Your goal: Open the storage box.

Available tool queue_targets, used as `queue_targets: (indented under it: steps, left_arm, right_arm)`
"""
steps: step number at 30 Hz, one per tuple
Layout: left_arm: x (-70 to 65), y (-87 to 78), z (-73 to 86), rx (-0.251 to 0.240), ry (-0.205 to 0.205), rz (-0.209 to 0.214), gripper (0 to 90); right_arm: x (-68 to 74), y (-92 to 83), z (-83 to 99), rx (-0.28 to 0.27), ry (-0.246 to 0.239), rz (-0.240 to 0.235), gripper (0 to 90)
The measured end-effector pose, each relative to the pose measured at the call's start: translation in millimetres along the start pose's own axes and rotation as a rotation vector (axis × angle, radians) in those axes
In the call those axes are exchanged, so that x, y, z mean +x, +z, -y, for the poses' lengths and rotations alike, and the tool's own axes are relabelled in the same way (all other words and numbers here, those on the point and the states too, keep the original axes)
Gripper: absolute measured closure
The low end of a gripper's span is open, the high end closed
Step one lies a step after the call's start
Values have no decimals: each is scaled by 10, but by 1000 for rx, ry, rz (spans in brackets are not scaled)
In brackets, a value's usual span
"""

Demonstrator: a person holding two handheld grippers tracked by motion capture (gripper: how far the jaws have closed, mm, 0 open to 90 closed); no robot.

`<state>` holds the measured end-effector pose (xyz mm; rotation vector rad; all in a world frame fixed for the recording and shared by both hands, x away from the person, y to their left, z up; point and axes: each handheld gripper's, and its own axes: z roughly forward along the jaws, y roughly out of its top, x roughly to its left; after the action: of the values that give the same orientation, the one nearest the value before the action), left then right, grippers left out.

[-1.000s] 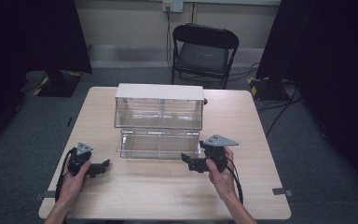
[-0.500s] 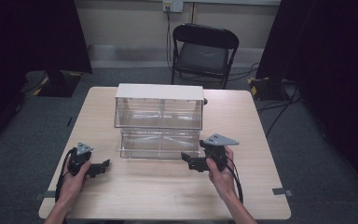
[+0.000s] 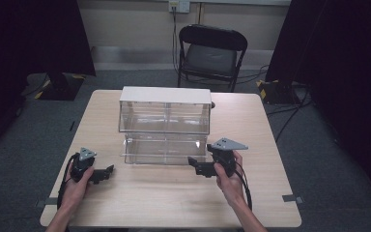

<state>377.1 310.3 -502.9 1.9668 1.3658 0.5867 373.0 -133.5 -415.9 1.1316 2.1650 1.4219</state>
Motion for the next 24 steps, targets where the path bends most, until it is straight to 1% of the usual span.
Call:
queue_targets:
  steps: [4,8,24]
  left_arm:
    - [1,0,0,0,1,0,90]
    - [1,0,0,0,1,0,90]
    - [0,0,0,0,0,0,90]
  right_arm:
    - [-2,0,-6,-3,-7,2,114]
    - [-3,-1,-10,-2,-3,9,115]
    - [-7,-2,-35,-8,-1,8,115]
